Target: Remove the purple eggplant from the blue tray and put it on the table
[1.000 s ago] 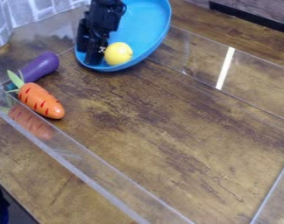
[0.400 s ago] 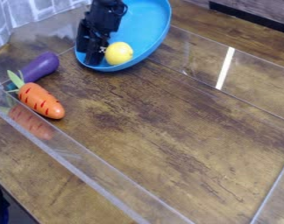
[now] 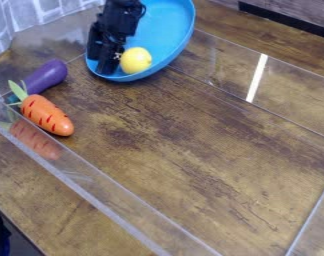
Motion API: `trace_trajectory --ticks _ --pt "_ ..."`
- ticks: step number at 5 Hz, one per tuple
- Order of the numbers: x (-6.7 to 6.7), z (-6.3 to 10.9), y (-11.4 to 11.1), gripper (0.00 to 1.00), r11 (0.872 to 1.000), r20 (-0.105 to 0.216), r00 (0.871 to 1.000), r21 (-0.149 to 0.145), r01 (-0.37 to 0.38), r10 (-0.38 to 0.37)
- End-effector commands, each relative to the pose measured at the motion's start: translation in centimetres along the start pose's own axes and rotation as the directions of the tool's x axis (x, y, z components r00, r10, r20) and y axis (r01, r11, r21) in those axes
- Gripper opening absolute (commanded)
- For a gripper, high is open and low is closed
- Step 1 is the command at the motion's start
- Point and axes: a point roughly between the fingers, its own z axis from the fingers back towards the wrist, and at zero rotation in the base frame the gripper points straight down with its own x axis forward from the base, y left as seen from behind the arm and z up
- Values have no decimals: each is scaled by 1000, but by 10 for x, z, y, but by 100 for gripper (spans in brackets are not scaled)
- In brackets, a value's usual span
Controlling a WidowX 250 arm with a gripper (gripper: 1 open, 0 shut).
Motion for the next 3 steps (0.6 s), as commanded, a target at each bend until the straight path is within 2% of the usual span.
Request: trace_trajectory --ticks 1,3 --pt "5 -8 -1 100 999 -6 1000 -22 26 -26" --pt "9 -9 -2 100 999 -11 999 -37 39 -39"
